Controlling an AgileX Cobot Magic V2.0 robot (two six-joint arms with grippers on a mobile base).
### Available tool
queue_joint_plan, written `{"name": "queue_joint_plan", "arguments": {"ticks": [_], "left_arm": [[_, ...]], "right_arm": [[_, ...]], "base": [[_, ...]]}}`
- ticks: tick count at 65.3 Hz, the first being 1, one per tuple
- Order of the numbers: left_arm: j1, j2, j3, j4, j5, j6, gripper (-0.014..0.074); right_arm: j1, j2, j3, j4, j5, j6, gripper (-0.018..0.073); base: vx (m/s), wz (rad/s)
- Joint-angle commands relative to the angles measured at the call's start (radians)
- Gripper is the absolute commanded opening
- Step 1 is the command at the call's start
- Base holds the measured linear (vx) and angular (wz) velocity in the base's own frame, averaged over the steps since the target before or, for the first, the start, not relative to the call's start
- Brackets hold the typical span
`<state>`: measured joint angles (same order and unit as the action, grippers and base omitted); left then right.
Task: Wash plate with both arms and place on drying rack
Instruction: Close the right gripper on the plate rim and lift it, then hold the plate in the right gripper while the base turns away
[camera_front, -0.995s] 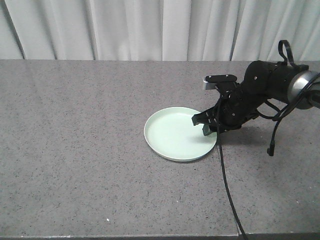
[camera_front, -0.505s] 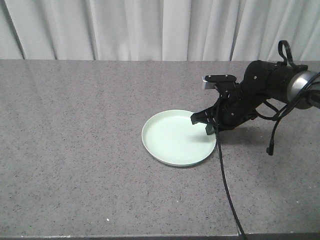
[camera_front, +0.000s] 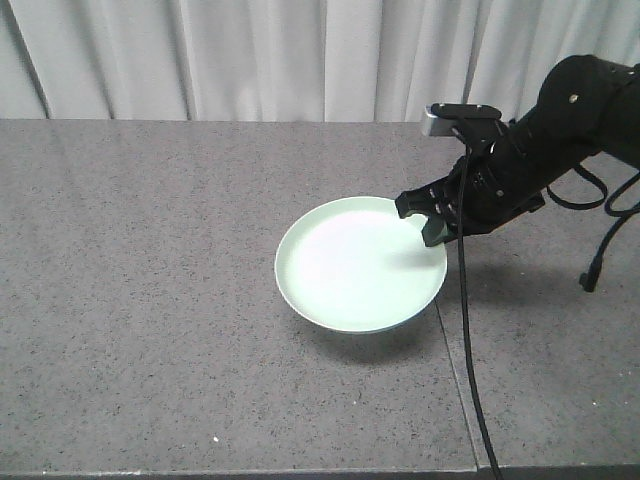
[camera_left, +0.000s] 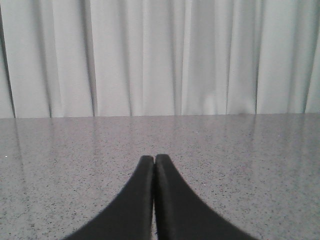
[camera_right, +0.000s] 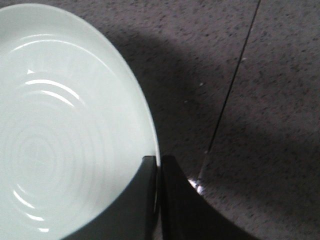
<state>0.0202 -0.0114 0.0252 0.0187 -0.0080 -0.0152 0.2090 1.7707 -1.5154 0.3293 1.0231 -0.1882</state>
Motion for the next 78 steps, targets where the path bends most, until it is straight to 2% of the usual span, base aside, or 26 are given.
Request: {"name": "queue_joint_plan", "arguments": {"ticks": [1,16,32,41,78], "left_arm": [[-0.007,-0.013,-0.026,-0.009,-0.076,-0.003,-0.0006],[-0.007,-0.013,-0.026,-0.009,-0.076,-0.003,-0.0006],[-0.007,-0.013,-0.026,-0.009,-0.076,-0.003,-0.0006],[-0.007,-0.013,-0.026,-0.009,-0.076,-0.003,-0.0006],[-0.007,-0.013,-0.026,-0.009,-0.076,-0.003,-0.0006]], "right_arm": [[-0.001,-0.094,-0.025,0.091,0.044,-0.035,-0.0009],[-0.001,-0.202,0.061,0.336,0.071,-0.185,-0.0009],[-0.001,-0.301,0.212,0.512,0.073,-0.303,-0.0009],[-0.001,-0.335,0.270,0.548,0.075,-0.324,-0.0009],[-0.002,-0.341,0.278,0.544,0.075,-0.324,-0.0009]], "base": [[0.00,0.00],[0.00,0.00],[0.00,0.00],[0.00,0.00],[0.00,0.00]]}}
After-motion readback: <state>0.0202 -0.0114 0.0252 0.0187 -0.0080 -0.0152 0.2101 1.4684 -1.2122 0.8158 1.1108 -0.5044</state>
